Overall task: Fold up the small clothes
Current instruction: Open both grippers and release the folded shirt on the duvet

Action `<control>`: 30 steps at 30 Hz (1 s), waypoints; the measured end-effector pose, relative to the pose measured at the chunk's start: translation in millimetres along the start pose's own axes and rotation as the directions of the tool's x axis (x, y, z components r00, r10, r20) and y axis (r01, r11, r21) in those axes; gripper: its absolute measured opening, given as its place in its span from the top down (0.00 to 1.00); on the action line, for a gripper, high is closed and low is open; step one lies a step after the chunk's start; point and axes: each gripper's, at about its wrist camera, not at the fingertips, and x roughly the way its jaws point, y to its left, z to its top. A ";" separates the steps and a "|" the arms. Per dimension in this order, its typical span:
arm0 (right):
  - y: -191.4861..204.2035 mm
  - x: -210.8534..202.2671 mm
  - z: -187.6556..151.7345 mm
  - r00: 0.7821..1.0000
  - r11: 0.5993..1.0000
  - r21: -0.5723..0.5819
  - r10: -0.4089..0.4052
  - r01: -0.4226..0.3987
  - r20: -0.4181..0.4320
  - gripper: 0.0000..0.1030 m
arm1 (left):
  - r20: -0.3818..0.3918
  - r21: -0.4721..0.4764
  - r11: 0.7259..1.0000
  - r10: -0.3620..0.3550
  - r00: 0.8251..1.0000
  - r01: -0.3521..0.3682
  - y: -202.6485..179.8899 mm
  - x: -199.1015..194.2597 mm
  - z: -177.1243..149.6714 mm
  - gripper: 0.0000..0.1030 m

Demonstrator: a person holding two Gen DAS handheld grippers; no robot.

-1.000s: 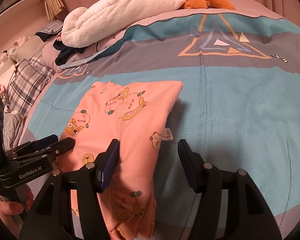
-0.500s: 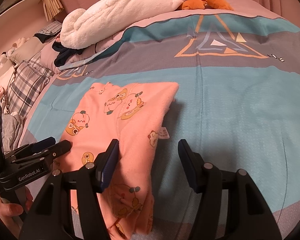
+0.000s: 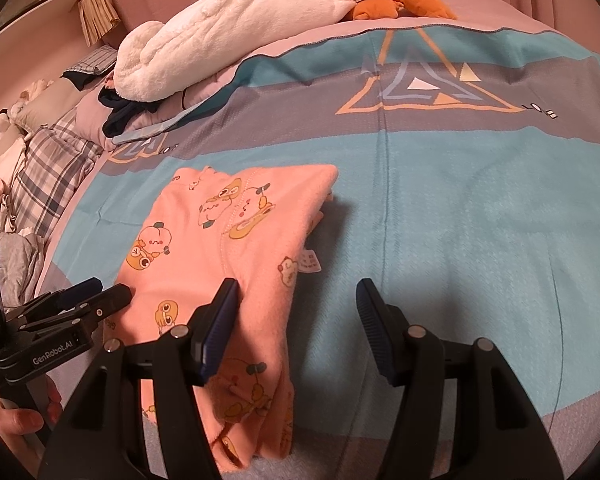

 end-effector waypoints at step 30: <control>-7.2 -4.5 -5.3 1.000 1.000 0.018 -0.016 0.016 -0.009 0.37 | -0.007 -0.011 1.000 0.023 1.000 -0.023 2.6 -5.8 -7.0 0.27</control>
